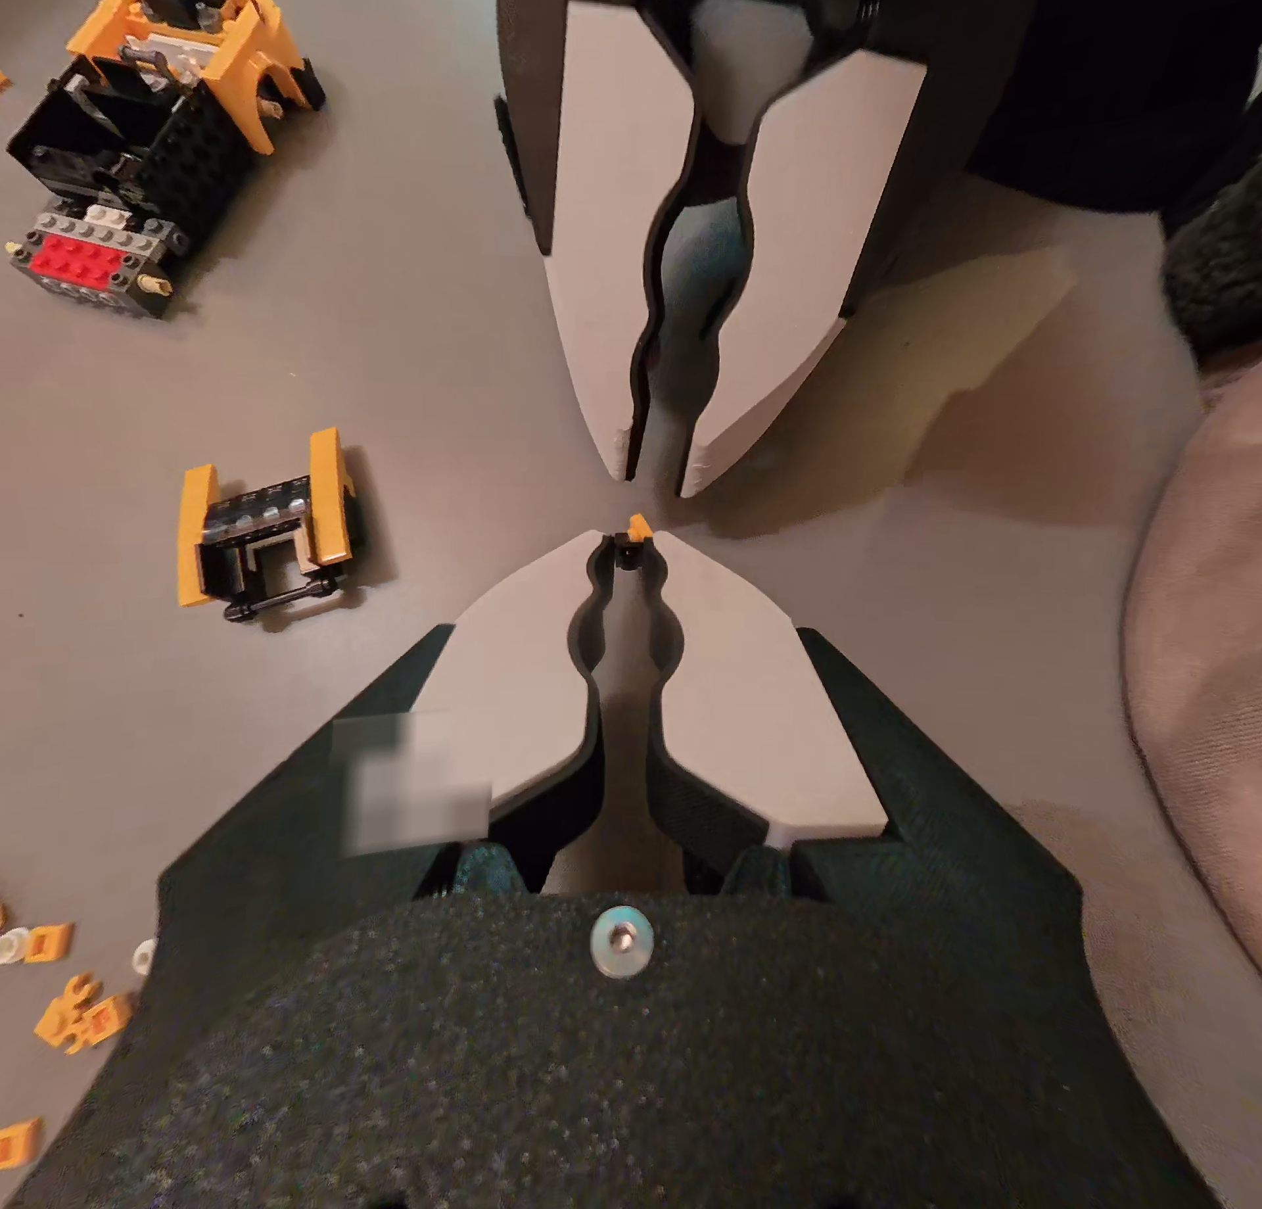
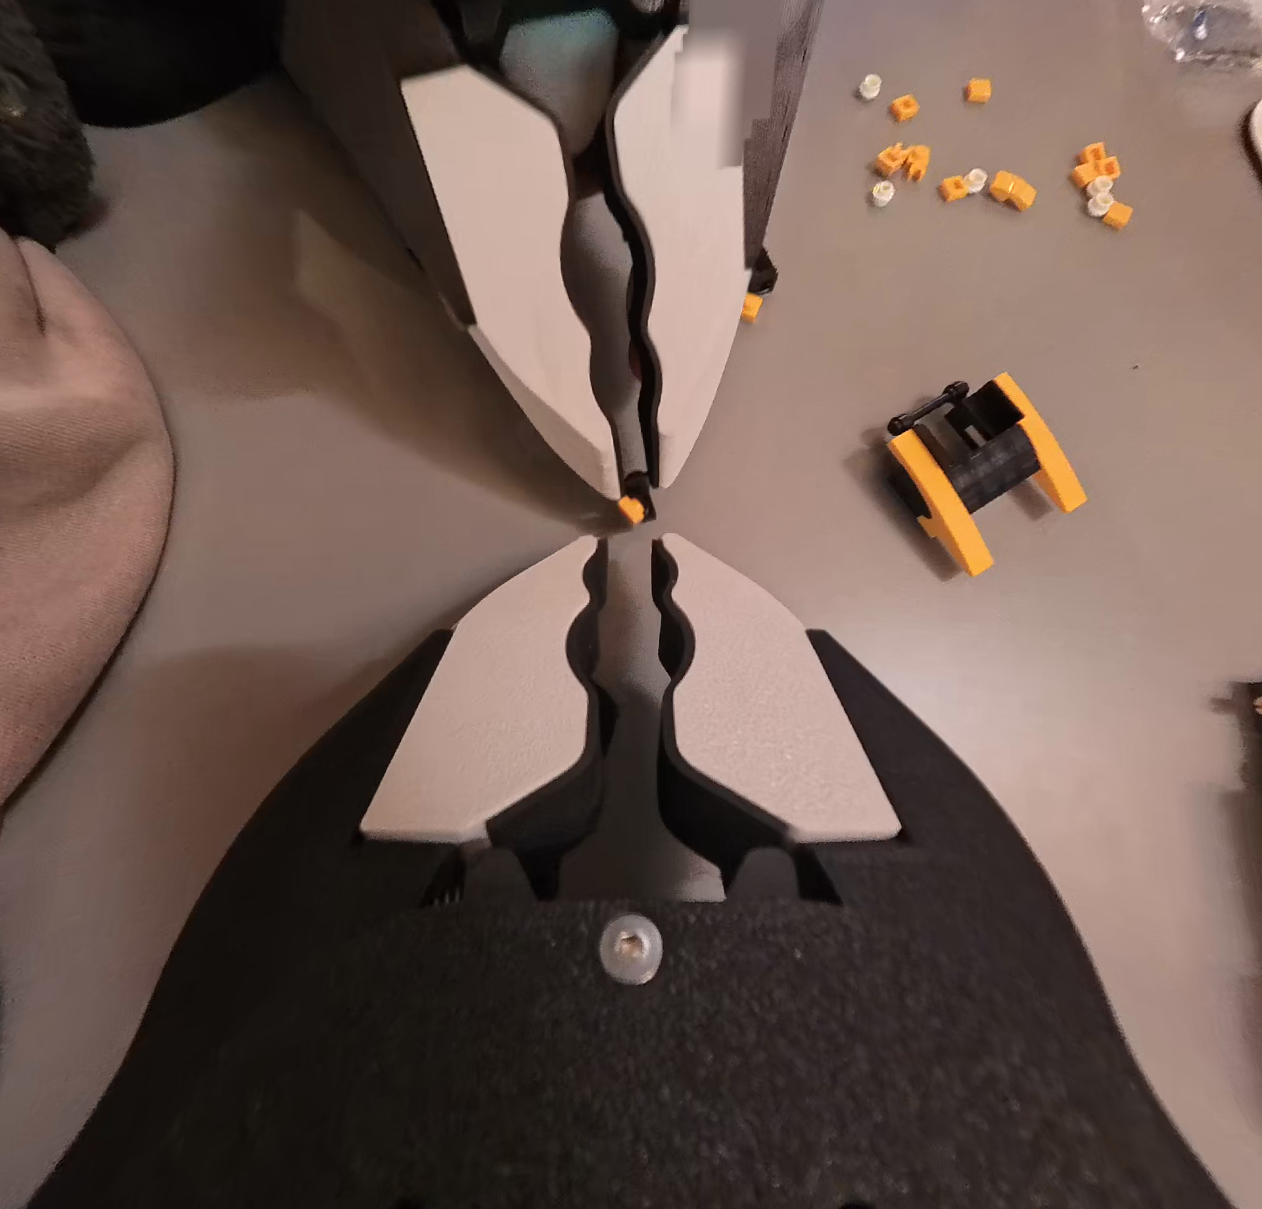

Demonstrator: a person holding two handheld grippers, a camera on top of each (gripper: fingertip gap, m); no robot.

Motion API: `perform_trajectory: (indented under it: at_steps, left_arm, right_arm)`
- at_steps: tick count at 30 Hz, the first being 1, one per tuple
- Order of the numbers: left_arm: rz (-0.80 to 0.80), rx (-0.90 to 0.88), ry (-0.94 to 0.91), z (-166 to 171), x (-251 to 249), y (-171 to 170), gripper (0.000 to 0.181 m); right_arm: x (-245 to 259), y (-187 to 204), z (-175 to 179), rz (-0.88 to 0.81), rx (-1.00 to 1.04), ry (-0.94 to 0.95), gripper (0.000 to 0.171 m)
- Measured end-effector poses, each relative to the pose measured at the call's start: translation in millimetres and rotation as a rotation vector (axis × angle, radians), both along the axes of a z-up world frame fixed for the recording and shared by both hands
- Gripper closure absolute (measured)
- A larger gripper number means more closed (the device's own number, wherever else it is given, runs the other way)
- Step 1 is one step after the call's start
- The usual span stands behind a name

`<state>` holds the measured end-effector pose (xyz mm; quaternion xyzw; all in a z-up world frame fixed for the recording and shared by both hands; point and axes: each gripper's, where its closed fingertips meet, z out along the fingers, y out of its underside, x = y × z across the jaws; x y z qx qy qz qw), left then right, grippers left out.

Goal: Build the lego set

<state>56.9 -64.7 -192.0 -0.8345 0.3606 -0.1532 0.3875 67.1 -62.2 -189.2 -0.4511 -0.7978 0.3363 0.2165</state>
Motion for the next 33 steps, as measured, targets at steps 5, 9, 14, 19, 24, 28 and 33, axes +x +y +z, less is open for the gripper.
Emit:
perform_trajectory:
  at_steps: [5,9,14,19,24,28,33]
  left_arm:
    - [-0.018,0.039,0.103,-5.8,0.5,0.2,0.174]
    - [-0.045,0.080,0.179,-8.8,2.7,-0.3,0.174]
    - [-0.075,0.127,0.246,-9.9,6.2,-1.0,0.174]
    - [-0.080,0.115,0.218,-9.7,7.9,-2.1,0.174]
    - [-0.058,0.032,0.064,-3.6,8.0,-4.1,0.174]
    - [-0.047,-0.051,-0.021,-1.5,3.8,-8.2,0.174]
    - [-0.044,-0.101,-0.044,-3.4,-0.7,-10.9,0.174]
  right_arm:
    - [-6.5,0.2,-1.4,-0.011,0.031,0.033,0.162]
    - [-5.7,-2.7,-4.9,0.003,0.031,0.025,0.164]
    - [-1.6,-8.2,-11.4,0.038,0.042,-0.004,0.166]
    - [2.7,-12.3,-12.5,0.071,0.047,-0.020,0.166]
    - [7.8,-8.3,-10.2,0.043,0.031,-0.067,0.162]
    - [11.1,-5.0,-18.5,-0.083,0.029,-0.193,0.160]
    - [3.1,-19.0,-13.9,-0.261,-0.060,-0.236,0.159]
